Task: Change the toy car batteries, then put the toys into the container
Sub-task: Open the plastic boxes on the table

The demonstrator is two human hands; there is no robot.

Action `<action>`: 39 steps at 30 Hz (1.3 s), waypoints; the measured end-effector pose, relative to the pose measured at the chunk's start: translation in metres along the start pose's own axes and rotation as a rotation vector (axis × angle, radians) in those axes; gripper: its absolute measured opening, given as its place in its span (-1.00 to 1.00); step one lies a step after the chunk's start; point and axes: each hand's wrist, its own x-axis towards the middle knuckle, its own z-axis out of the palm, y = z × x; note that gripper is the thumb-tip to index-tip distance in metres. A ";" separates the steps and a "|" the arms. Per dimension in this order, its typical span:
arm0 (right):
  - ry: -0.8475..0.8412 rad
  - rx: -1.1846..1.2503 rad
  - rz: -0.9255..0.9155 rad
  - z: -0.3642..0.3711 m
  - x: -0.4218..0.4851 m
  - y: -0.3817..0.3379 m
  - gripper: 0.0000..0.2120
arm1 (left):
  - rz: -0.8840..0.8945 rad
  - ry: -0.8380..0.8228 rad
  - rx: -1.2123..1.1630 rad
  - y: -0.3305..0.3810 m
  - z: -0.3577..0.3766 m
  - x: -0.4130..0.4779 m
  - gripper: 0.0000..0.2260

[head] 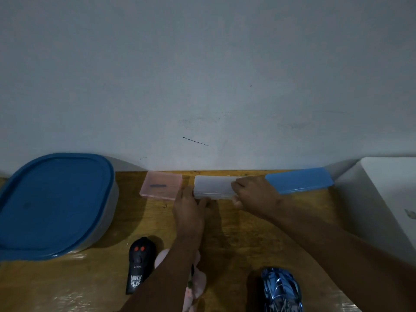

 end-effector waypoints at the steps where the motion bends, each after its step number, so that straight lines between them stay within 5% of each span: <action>1: 0.013 0.012 0.012 -0.001 -0.001 0.001 -0.74 | 0.005 0.003 -0.001 0.000 0.000 0.000 -0.69; 15: 0.226 0.408 0.144 -0.009 0.008 0.024 -0.74 | 0.059 -0.090 0.100 -0.003 0.000 -0.004 -0.49; 21: 0.402 0.256 0.253 -0.003 0.021 0.024 -0.89 | 0.046 -0.060 0.077 -0.003 0.000 -0.001 -0.60; 33: 0.313 0.243 0.285 0.010 0.014 0.018 -0.60 | 0.064 -0.046 0.028 -0.007 0.004 -0.003 -0.66; 39: 0.270 0.345 0.175 0.009 0.003 -0.003 -0.79 | 0.113 -0.026 0.037 -0.009 0.002 -0.002 -0.74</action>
